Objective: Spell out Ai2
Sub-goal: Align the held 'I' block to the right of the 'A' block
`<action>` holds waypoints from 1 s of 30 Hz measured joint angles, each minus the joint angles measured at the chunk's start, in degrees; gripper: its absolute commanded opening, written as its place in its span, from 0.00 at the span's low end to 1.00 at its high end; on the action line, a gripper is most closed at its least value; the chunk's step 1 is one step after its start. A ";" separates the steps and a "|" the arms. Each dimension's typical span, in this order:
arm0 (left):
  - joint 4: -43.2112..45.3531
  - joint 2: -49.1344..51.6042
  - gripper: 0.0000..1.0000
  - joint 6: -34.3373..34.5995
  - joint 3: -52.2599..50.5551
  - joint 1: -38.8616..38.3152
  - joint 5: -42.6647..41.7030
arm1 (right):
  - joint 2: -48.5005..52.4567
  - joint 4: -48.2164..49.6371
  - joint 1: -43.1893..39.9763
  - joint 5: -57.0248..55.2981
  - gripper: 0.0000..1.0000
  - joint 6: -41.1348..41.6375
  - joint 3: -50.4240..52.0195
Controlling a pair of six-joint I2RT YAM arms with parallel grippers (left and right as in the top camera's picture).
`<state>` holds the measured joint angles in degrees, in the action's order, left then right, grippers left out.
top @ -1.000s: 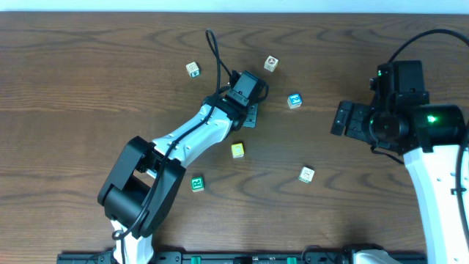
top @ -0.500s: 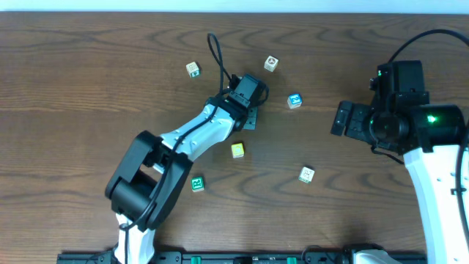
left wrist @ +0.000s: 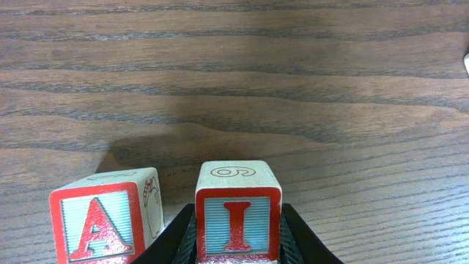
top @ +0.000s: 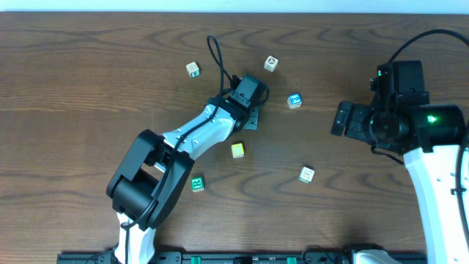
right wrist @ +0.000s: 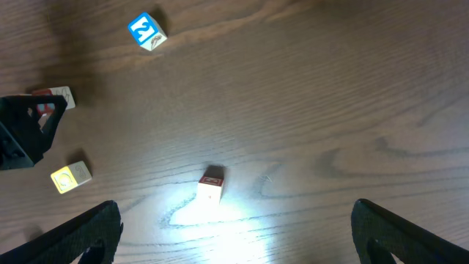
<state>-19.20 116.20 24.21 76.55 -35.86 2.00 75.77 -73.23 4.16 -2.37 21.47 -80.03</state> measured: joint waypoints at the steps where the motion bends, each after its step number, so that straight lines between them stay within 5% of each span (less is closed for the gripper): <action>1: 0.00 0.00 0.19 0.00 0.00 0.00 0.11 | 0.00 0.00 0.00 0.00 0.99 0.00 0.00; 12: 0.00 0.00 0.21 0.00 0.00 0.00 1.42 | 0.00 0.00 0.00 0.00 0.99 0.00 0.00; 30: 0.09 0.00 0.40 0.20 0.00 0.00 1.44 | 0.00 0.00 0.00 0.00 0.99 0.00 0.00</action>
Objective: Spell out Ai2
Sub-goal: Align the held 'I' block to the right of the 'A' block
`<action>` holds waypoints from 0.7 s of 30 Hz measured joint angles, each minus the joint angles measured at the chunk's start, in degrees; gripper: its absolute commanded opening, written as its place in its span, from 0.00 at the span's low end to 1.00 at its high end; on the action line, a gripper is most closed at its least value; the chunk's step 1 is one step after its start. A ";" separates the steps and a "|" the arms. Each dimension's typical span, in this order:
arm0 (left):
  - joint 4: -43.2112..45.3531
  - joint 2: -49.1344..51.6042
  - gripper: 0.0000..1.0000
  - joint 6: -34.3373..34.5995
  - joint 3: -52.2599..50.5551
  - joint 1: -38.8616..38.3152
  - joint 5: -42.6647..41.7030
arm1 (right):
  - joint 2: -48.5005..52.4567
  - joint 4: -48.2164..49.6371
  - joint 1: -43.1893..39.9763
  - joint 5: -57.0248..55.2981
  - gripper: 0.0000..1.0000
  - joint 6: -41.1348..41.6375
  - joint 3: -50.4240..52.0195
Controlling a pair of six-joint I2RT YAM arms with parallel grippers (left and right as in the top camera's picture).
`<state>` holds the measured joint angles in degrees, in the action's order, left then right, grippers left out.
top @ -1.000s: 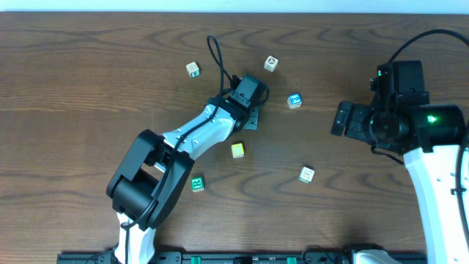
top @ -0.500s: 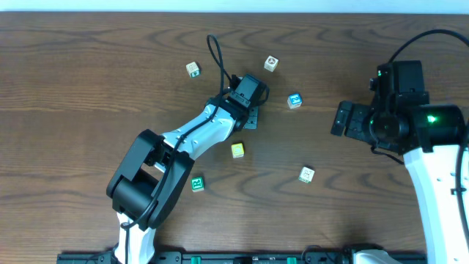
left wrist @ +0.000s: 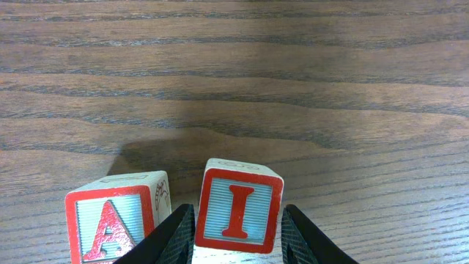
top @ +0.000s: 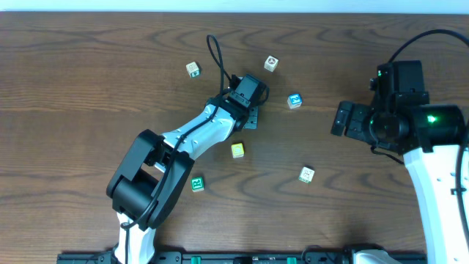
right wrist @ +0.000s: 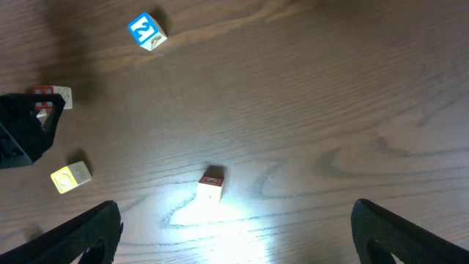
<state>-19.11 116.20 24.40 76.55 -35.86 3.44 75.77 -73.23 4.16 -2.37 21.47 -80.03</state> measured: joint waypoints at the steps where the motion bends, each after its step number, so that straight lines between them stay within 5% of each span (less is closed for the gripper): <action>1: 0.02 0.00 0.40 0.00 0.00 0.00 0.00 | 0.00 0.00 0.00 0.00 0.99 0.00 0.00; 21: -1.31 0.00 0.41 -0.52 1.84 0.00 0.55 | 0.00 -0.02 0.00 -0.02 0.99 0.00 0.00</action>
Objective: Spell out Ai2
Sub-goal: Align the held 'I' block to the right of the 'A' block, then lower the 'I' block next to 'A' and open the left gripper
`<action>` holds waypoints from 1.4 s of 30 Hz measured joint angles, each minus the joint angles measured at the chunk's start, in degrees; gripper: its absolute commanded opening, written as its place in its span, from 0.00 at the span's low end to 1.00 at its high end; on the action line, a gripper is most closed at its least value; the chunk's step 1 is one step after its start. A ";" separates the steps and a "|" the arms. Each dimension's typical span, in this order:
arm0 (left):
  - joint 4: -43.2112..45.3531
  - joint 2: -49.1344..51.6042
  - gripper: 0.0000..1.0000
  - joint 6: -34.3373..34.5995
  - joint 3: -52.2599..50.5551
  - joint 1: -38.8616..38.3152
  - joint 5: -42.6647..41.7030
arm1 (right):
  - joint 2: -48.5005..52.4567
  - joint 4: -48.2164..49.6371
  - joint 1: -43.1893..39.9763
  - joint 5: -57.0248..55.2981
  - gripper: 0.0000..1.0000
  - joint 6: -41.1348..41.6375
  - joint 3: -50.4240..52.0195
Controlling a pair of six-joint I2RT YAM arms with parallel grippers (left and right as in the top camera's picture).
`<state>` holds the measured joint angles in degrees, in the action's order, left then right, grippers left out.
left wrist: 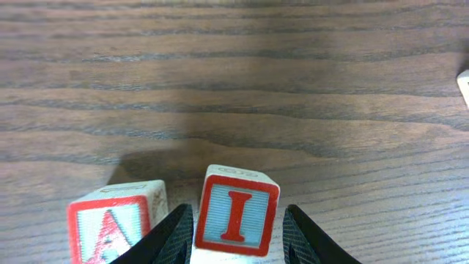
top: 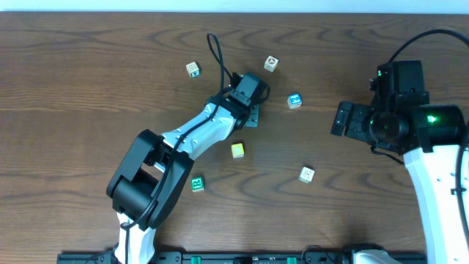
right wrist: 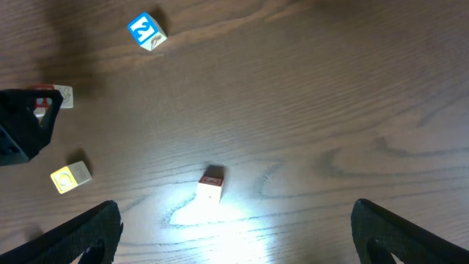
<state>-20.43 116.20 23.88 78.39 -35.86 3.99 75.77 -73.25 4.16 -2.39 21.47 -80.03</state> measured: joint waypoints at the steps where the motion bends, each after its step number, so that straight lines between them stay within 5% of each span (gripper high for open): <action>1: -0.81 0.00 0.41 -0.13 0.74 0.00 0.35 | 0.00 0.00 0.00 0.00 0.99 0.00 0.00; 10: -10.67 -0.26 0.44 -3.06 9.62 0.00 4.35 | 0.00 -0.09 0.00 0.00 0.99 0.00 0.00; 18: -20.87 -1.03 0.30 -0.48 10.12 0.98 13.31 | 0.00 -0.44 0.00 -0.02 0.99 0.00 0.00; 42: -10.84 -1.03 0.27 2.54 -0.17 9.16 -0.04 | 0.00 -1.95 0.00 -0.04 0.99 0.00 0.00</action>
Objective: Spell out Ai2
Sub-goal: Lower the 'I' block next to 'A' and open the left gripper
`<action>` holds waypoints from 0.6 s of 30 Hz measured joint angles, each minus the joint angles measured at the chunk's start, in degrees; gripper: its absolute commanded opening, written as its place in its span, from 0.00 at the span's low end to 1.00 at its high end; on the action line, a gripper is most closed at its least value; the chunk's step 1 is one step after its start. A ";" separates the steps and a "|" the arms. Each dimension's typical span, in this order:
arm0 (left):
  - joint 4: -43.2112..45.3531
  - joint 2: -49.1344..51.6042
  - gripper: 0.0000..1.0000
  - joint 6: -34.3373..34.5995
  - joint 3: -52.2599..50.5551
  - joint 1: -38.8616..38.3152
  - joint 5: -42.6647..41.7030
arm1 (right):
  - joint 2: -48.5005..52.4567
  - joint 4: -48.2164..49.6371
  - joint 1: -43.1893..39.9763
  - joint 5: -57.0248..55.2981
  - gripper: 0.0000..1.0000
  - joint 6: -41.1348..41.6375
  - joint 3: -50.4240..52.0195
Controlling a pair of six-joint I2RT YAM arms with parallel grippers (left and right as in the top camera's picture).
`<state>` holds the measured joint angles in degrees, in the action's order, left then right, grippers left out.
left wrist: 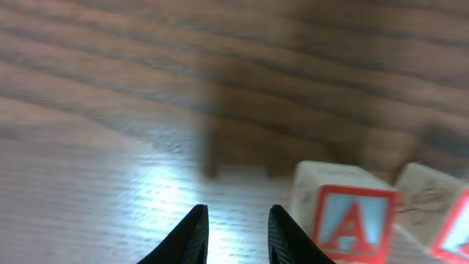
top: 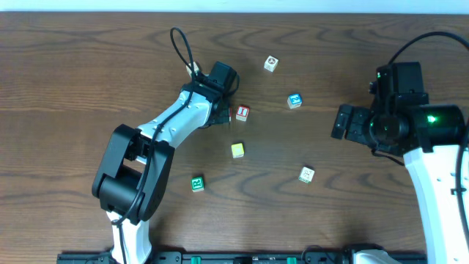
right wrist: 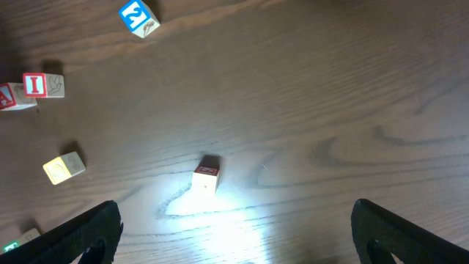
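Note:
The red-framed A block [left wrist: 352, 224] stands on the table just right of my left gripper [left wrist: 234, 213], which is open with only bare wood between its fingers. The red I block [top: 241, 113] sits immediately right of the A, and the two read as a row, A block [right wrist: 7, 95] then I block [right wrist: 33, 84], in the right wrist view. In the overhead view the left gripper [top: 215, 121] covers most of the A. The blue 2 block [top: 294, 100] lies farther right, on its own. My right gripper [top: 344, 121] hangs open above the table's right side.
Loose blocks lie about: a yellow one [top: 237, 150], a green one [top: 197, 183], a pale one [top: 306, 174] under the right wrist light, and another [top: 272, 64] at the back. The left arm's cable loops up behind its wrist.
My left gripper has let go of the I block and moved left; it now stands open and empty to the left of the A. The right wrist view has shifted slightly.
At first my left gripper was shut on the I block, set beside the A. Then the I sat tilted between the jaws, and later upright between them. Now the I stands free next to the A and the gripper is away to the left.

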<state>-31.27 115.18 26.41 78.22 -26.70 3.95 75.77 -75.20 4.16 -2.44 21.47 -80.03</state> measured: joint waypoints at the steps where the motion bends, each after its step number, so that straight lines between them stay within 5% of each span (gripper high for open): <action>1: 0.48 0.00 0.27 0.02 0.00 0.00 -0.57 | 0.00 0.02 0.00 0.00 0.99 0.00 0.00; 18: 4.61 0.00 0.26 0.42 0.00 -0.02 -2.29 | 0.00 0.00 0.00 -0.02 0.99 0.00 0.00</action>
<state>-26.65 115.18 26.83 78.22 -26.72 1.65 75.77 -75.20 4.16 -2.46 21.47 -80.03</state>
